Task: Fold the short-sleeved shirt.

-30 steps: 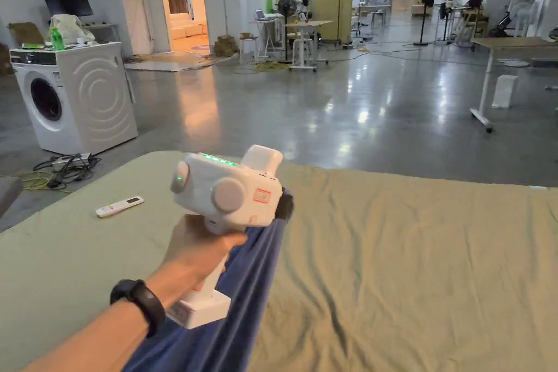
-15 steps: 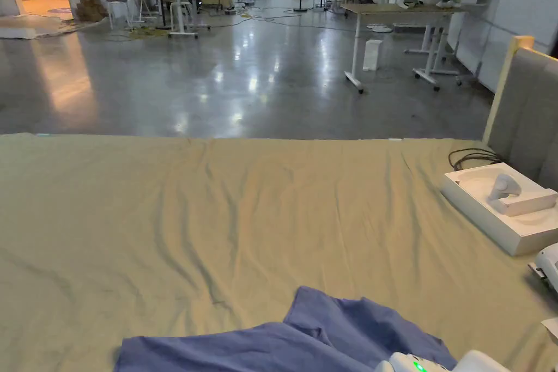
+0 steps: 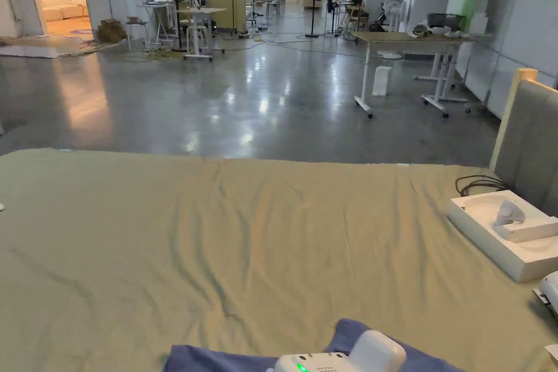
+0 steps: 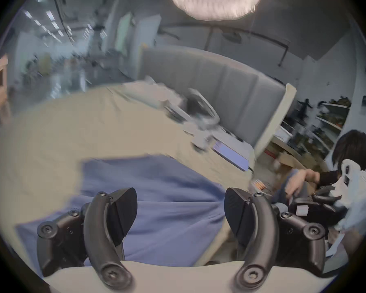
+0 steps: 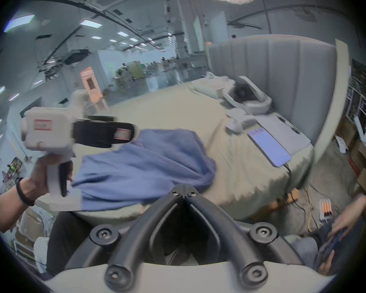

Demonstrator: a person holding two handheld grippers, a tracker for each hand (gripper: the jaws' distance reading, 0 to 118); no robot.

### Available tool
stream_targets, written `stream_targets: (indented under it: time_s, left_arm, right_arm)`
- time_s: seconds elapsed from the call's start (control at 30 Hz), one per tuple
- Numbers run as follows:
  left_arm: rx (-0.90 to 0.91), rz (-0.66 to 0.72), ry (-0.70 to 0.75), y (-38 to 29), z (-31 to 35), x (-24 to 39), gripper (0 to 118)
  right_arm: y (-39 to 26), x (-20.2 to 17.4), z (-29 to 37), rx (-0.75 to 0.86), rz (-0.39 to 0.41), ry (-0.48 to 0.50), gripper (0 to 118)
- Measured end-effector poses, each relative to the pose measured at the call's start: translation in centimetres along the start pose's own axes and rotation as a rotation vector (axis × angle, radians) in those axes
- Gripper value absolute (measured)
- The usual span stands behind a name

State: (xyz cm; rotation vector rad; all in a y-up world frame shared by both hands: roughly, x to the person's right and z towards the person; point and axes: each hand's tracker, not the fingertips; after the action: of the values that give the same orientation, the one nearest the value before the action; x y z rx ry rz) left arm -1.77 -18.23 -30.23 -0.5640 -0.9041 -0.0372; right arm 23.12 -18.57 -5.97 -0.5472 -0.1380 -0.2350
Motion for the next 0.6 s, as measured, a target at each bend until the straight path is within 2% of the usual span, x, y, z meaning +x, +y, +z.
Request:
stream_targets:
  time_s: [0.1, 0.2, 0.3, 0.5, 0.53, 0.6]
  left_arm:
    - [0.105, -0.072, 0.178, 2.0, 10.3, -3.2, 91]
    - [0.239, -0.120, 0.397, 2.9, 19.8, -3.3, 91]
    - [0.358, -0.075, 0.633, 2.4, 26.1, -1.5, 91]
    - [0.455, -0.011, 0.720, -0.4, 31.7, 0.8, 88]
    - [0.462, -0.006, 0.765, -1.0, 32.1, 1.3, 82]
    - [0.465, 0.002, 0.801, -1.9, 32.5, 1.9, 49]
  right_arm:
    - [2.2, -2.1, -0.6, 0.136, 0.023, 0.037, 0]
    - [4.7, -4.2, -0.5, 0.224, 0.031, 0.099, 0]
    - [6.7, -6.6, 0.3, 0.295, 0.085, 0.107, 0]
    - [8.7, -10.5, 2.7, 0.378, 0.162, 0.102, 0]
    - [8.8, -10.9, 3.1, 0.385, 0.189, 0.102, 0]
    - [9.0, -12.0, 4.0, 0.401, 0.219, 0.105, 0]
